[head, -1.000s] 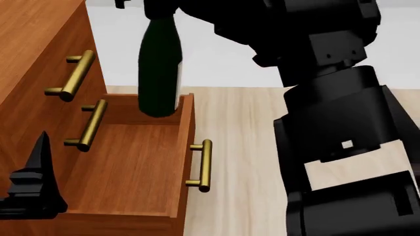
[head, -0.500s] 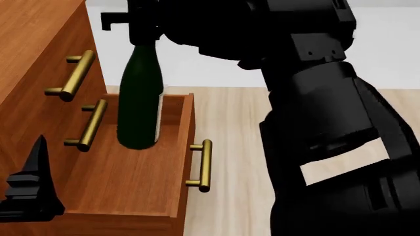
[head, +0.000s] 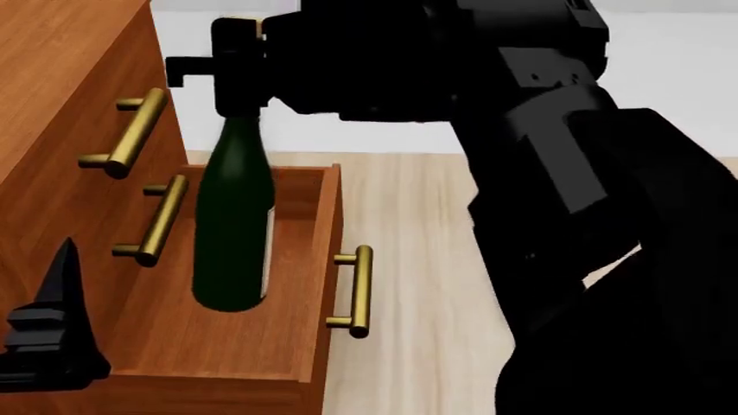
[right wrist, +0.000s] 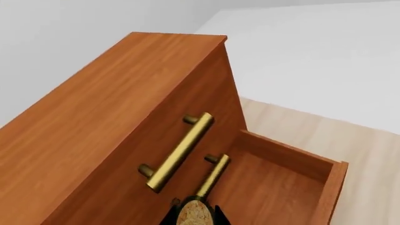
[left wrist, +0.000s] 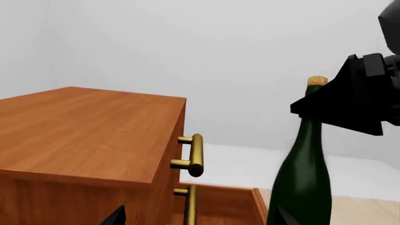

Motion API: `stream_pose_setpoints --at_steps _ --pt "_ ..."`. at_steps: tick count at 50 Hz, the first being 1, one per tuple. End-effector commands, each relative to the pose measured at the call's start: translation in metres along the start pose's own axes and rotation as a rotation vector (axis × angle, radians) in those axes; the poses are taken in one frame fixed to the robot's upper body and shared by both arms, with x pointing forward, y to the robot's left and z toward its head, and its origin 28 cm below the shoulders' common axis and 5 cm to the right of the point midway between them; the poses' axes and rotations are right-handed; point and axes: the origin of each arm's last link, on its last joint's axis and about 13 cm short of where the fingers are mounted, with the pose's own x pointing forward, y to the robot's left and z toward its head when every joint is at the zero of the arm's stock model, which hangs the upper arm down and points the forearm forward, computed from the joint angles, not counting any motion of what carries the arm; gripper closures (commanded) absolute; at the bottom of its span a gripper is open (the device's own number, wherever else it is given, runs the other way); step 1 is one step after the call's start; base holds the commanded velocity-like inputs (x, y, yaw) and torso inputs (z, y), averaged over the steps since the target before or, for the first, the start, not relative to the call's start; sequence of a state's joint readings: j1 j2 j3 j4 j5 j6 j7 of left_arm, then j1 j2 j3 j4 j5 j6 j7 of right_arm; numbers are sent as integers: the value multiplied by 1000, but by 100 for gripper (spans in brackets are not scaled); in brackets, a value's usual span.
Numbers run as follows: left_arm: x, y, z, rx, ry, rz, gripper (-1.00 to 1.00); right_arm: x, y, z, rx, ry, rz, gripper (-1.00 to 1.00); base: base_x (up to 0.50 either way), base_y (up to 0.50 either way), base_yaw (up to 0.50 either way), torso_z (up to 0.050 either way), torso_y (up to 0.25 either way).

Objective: Put the wine bottle in the bottom drawer of the cabinet.

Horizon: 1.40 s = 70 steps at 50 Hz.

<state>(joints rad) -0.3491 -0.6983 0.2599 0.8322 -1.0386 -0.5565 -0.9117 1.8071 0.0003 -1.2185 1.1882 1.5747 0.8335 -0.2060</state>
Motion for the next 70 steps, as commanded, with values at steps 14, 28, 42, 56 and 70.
stream_pose_setpoints --at_steps 14,28,42,56,70 --pt "0 -3 -5 -20 11 -20 -100 -2 4 -2 26 53 55 100 0 0 0 0 1" --pt "-2 -2 -4 -32 -11 -28 -100 2 -1 -9 59 68 77 100 0 0 0 0 0" --pt "-2 -4 -5 -36 1 -32 -100 8 -5 -20 144 74 96 100 0 0 0 1 1" --pt "-2 -3 -6 -25 -6 -31 -100 7 -9 -21 115 90 74 100 0 0 0 0 1" --pt "-3 -4 -5 -21 -9 -47 -100 7 -6 -19 86 90 75 100 0 0 0 0 1"
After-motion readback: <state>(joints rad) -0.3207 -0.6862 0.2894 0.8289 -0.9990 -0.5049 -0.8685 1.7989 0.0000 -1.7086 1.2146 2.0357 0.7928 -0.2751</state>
